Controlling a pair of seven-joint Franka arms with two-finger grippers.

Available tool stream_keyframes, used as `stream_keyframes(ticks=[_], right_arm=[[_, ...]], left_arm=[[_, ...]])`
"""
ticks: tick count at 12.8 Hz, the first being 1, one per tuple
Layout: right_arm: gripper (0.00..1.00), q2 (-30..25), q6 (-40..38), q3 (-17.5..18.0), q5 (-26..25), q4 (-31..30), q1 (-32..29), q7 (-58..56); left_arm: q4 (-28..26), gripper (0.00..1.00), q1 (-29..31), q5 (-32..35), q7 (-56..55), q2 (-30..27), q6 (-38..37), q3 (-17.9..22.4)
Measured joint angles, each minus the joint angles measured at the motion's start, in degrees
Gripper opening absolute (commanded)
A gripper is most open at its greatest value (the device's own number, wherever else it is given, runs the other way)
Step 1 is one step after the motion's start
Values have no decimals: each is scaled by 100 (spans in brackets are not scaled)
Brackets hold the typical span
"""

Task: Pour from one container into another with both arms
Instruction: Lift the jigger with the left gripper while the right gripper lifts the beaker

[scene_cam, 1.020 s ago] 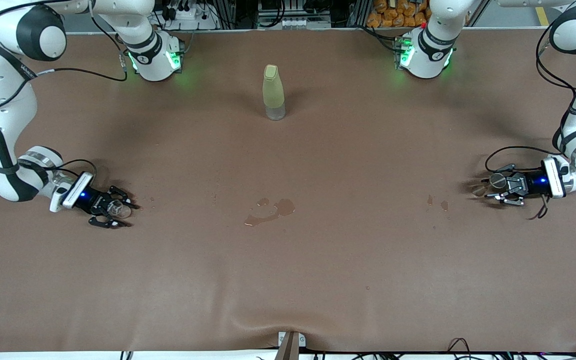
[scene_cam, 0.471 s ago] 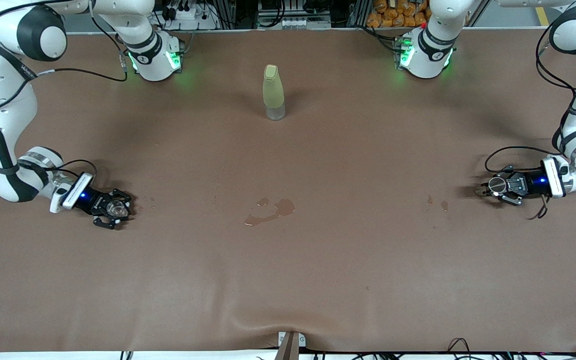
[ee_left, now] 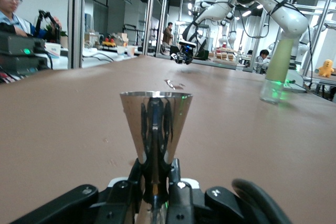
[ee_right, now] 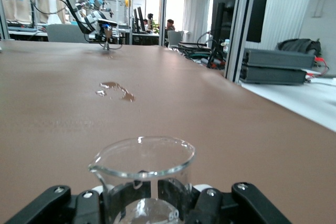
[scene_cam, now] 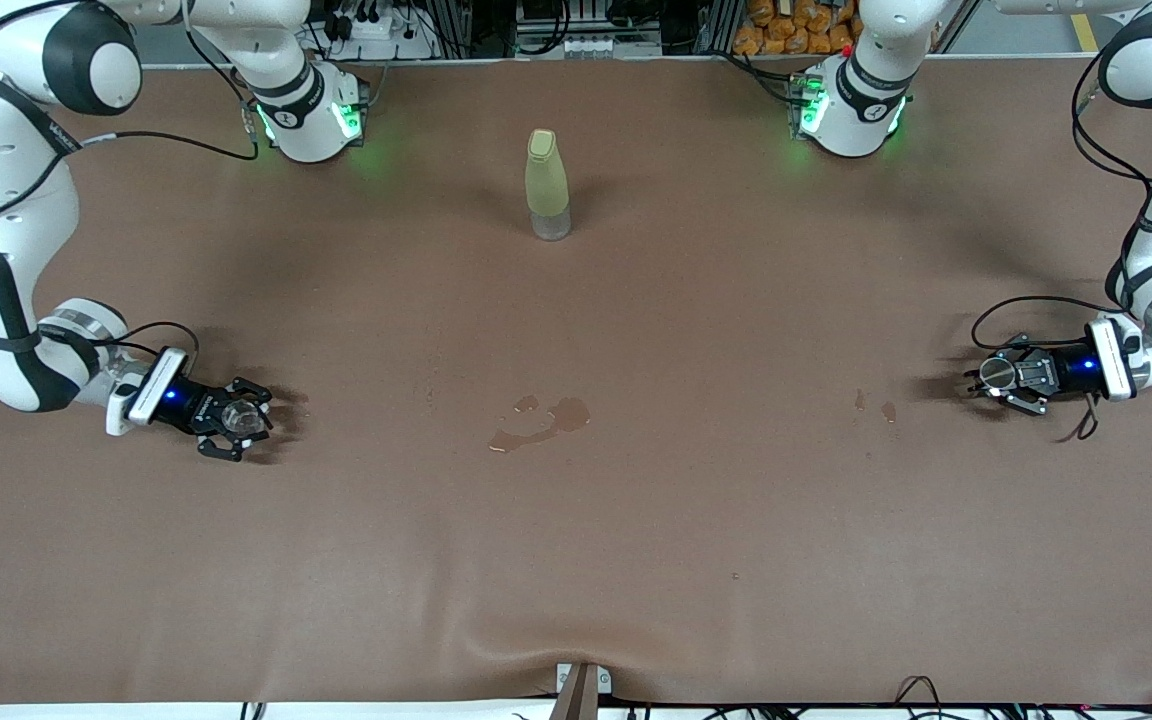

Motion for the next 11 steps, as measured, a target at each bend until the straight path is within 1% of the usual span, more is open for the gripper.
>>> stream_keyframes(ticks=[2,5,8,11], right_arm=[[0,-189,-203,0,-18,-7,103,221],[0,-545,-446,1,-245,-40,246,908],[0,-1081,-666,4,-413,-215,482,2001],[0,-1676,-696,5,-444,-539,717,2914]], left_arm=[[240,0,-69,-95,-206,-15,2,-185],[379,0,-308,-489,-495,-31,69,-229],[518,0,-535,-795,-709,-45,283,-237],[552,0,-828,-1144,-877,-61,492,-243]])
